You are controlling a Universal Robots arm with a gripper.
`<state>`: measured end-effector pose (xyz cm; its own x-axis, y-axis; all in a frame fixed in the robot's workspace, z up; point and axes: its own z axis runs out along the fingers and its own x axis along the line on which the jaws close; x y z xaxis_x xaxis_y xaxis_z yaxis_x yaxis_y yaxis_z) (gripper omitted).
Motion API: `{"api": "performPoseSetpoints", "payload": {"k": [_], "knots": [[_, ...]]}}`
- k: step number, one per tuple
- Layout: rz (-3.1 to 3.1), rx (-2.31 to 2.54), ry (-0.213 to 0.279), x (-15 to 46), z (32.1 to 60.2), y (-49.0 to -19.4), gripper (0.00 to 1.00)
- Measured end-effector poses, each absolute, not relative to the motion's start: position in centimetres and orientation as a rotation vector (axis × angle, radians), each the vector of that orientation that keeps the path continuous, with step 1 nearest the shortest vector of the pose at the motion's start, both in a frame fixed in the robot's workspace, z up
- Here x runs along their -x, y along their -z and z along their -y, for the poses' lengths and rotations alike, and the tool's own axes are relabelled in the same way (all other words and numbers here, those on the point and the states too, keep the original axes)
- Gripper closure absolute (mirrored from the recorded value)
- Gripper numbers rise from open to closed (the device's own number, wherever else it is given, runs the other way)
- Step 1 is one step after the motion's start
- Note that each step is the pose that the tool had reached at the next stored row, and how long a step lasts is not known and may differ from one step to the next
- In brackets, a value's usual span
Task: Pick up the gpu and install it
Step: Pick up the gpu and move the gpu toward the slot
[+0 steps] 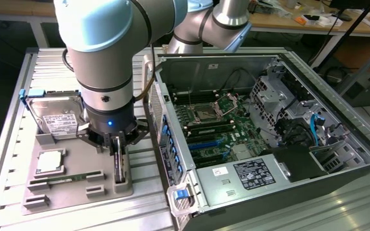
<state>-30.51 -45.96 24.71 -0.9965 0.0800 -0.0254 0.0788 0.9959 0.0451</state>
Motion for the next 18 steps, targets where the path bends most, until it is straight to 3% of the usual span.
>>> {"api": "performPoseSetpoints", "payload": {"k": [18], "knots": [[-3.111, -0.124, -0.069, 30.51, 45.96, -25.74, 0.73]]}}
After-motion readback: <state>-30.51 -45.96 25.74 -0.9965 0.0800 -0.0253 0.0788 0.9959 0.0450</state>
